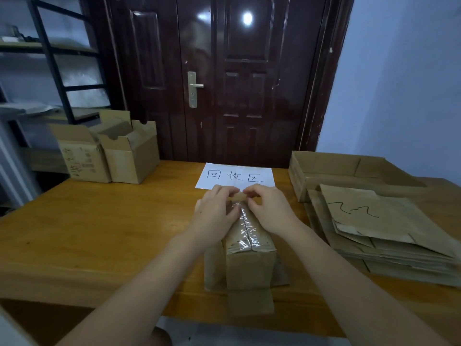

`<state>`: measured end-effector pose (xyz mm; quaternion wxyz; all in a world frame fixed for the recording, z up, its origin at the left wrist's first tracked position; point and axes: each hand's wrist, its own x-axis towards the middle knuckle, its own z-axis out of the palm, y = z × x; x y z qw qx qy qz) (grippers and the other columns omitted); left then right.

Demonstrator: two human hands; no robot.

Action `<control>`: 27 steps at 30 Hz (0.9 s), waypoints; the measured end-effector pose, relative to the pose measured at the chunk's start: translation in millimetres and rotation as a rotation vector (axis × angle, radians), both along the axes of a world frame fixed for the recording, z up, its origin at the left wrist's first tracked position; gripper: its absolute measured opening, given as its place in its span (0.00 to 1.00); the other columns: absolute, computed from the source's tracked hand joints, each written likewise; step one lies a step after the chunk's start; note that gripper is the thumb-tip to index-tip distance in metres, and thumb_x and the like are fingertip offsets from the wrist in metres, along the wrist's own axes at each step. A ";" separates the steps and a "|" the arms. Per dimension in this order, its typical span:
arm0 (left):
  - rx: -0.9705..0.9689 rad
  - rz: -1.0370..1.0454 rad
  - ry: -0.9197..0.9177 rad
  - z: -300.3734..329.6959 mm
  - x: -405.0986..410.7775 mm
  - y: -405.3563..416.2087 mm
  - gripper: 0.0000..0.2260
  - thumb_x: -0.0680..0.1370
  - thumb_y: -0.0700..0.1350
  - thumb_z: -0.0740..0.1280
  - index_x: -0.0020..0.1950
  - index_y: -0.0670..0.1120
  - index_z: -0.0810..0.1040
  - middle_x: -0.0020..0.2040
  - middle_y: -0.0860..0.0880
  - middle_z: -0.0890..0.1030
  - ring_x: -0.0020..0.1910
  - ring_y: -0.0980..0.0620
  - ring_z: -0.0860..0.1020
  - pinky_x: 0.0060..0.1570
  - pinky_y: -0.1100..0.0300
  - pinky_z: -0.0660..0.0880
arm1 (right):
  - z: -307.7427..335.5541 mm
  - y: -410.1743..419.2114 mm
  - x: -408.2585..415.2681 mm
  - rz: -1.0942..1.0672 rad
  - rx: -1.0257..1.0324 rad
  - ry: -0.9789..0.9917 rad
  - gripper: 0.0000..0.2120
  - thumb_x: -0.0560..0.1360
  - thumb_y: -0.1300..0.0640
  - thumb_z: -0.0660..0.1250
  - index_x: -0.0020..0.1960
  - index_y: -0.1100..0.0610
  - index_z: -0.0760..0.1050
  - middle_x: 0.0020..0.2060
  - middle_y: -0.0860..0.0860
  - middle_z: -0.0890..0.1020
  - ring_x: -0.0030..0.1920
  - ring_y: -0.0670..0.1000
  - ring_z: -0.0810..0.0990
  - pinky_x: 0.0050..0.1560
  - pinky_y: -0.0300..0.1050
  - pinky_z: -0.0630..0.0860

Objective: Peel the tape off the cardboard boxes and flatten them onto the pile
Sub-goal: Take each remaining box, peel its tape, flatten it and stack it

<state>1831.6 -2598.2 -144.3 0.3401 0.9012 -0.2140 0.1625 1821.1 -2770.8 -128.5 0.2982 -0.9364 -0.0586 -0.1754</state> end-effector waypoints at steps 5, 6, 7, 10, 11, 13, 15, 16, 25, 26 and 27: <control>0.116 0.053 -0.177 2.7 -2.3 -0.3 0.20 0.82 0.51 0.66 0.73 0.53 0.71 0.65 0.56 0.74 0.65 0.54 0.70 0.64 0.56 0.64 | 1.2 5.1 1.6 -0.024 -0.033 -0.147 0.08 0.79 0.58 0.68 0.54 0.50 0.82 0.48 0.44 0.81 0.55 0.49 0.73 0.58 0.51 0.73; 0.145 0.085 -0.199 3.3 -1.4 -0.3 0.19 0.81 0.52 0.66 0.73 0.53 0.71 0.64 0.56 0.74 0.64 0.53 0.71 0.62 0.55 0.65 | 0.9 5.1 1.0 -0.012 -0.039 -0.158 0.06 0.79 0.59 0.68 0.53 0.50 0.82 0.48 0.45 0.80 0.55 0.50 0.72 0.58 0.51 0.72; 0.174 0.114 -0.215 3.7 0.0 -0.4 0.18 0.81 0.53 0.66 0.71 0.53 0.73 0.63 0.55 0.75 0.62 0.52 0.72 0.60 0.55 0.67 | 0.9 4.9 0.1 0.011 -0.041 -0.169 0.06 0.79 0.59 0.68 0.52 0.50 0.81 0.49 0.46 0.79 0.55 0.50 0.73 0.58 0.51 0.72; 0.230 0.158 -0.280 2.3 3.6 0.0 0.12 0.82 0.55 0.65 0.63 0.52 0.78 0.57 0.53 0.76 0.56 0.50 0.74 0.53 0.55 0.69 | 0.8 3.3 -5.3 0.089 -0.004 -0.144 0.04 0.81 0.58 0.64 0.51 0.49 0.75 0.49 0.46 0.80 0.52 0.48 0.76 0.54 0.51 0.75; 0.238 0.161 -0.301 0.9 4.5 -0.5 0.11 0.82 0.55 0.64 0.59 0.52 0.79 0.55 0.53 0.76 0.54 0.50 0.74 0.50 0.55 0.68 | 1.0 2.8 -7.5 0.097 0.001 -0.135 0.04 0.82 0.57 0.63 0.52 0.48 0.72 0.48 0.45 0.79 0.50 0.47 0.76 0.52 0.51 0.76; 0.255 0.170 -0.347 -3.1 6.3 -1.2 0.12 0.83 0.54 0.60 0.54 0.51 0.79 0.51 0.52 0.77 0.49 0.49 0.74 0.45 0.55 0.67 | -0.5 1.8 -10.6 0.095 -0.013 -0.154 0.05 0.83 0.56 0.60 0.55 0.46 0.69 0.47 0.46 0.79 0.48 0.48 0.76 0.50 0.51 0.76; 0.251 0.180 -0.396 -6.8 7.5 -2.0 0.16 0.83 0.55 0.54 0.50 0.50 0.79 0.48 0.52 0.76 0.46 0.49 0.74 0.42 0.56 0.65 | -2.6 1.2 -12.5 0.104 -0.056 -0.170 0.09 0.84 0.56 0.58 0.60 0.45 0.71 0.48 0.44 0.79 0.50 0.48 0.74 0.51 0.50 0.74; 0.246 0.179 -0.421 -8.1 7.8 -2.1 0.17 0.83 0.55 0.53 0.49 0.50 0.78 0.47 0.52 0.76 0.45 0.49 0.73 0.42 0.56 0.65 | -3.2 0.9 -12.8 0.116 -0.078 -0.175 0.10 0.83 0.57 0.59 0.62 0.46 0.73 0.48 0.42 0.79 0.51 0.47 0.72 0.53 0.50 0.73; 0.279 0.123 -0.524 -2.3 3.4 0.0 0.13 0.81 0.54 0.57 0.53 0.49 0.77 0.48 0.53 0.78 0.47 0.50 0.76 0.45 0.57 0.66 | -1.5 1.3 -17.6 0.106 -0.072 -0.164 0.12 0.83 0.56 0.60 0.60 0.39 0.66 0.50 0.46 0.80 0.51 0.50 0.76 0.54 0.55 0.76; 0.301 0.127 -0.537 -0.9 2.7 -0.2 0.13 0.81 0.55 0.59 0.54 0.49 0.77 0.48 0.53 0.78 0.47 0.50 0.76 0.46 0.56 0.69 | -1.3 1.4 -18.3 0.105 -0.067 -0.162 0.12 0.84 0.56 0.59 0.59 0.38 0.66 0.50 0.46 0.80 0.52 0.50 0.75 0.53 0.55 0.76; 0.327 0.129 -0.537 0.0 2.5 -0.7 0.13 0.80 0.56 0.60 0.54 0.49 0.77 0.48 0.53 0.78 0.47 0.50 0.76 0.47 0.55 0.70 | -0.9 1.5 -19.2 0.109 -0.056 -0.167 0.12 0.84 0.56 0.59 0.58 0.38 0.67 0.48 0.45 0.79 0.52 0.49 0.74 0.54 0.55 0.75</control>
